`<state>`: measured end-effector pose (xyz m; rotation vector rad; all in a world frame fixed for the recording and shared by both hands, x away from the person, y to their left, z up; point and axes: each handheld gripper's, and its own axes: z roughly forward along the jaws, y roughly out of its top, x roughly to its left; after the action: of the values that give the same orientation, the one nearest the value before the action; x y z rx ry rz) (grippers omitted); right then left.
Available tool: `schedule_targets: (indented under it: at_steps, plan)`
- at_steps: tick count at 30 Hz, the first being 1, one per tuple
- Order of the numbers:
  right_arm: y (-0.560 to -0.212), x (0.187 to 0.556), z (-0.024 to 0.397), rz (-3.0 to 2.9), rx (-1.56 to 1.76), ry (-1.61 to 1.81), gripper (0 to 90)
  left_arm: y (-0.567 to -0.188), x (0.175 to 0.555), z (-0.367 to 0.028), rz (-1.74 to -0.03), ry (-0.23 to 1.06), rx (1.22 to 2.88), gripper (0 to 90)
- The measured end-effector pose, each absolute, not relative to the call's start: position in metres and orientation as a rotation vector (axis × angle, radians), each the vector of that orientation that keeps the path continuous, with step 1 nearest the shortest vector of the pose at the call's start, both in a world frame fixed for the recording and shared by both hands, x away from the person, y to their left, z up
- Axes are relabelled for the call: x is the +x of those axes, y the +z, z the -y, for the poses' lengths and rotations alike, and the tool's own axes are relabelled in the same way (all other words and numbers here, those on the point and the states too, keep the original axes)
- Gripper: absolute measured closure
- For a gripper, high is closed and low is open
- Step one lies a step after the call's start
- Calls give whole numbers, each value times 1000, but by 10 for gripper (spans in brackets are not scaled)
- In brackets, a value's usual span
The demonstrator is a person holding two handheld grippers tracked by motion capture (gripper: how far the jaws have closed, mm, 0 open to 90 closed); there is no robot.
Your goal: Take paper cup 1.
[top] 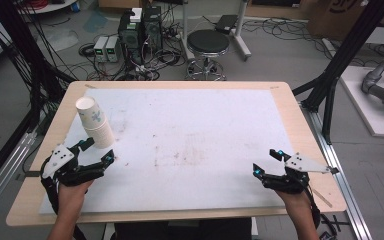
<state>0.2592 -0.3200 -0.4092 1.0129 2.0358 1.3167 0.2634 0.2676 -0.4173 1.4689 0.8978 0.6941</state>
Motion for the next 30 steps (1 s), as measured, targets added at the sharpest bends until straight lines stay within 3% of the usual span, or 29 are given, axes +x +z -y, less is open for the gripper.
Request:
schedule_targets:
  at_steps: [30]
  plan:
    - [-408,258,317,-2045,994,1312,203,-379,264,-299,-949,746,1395,148]
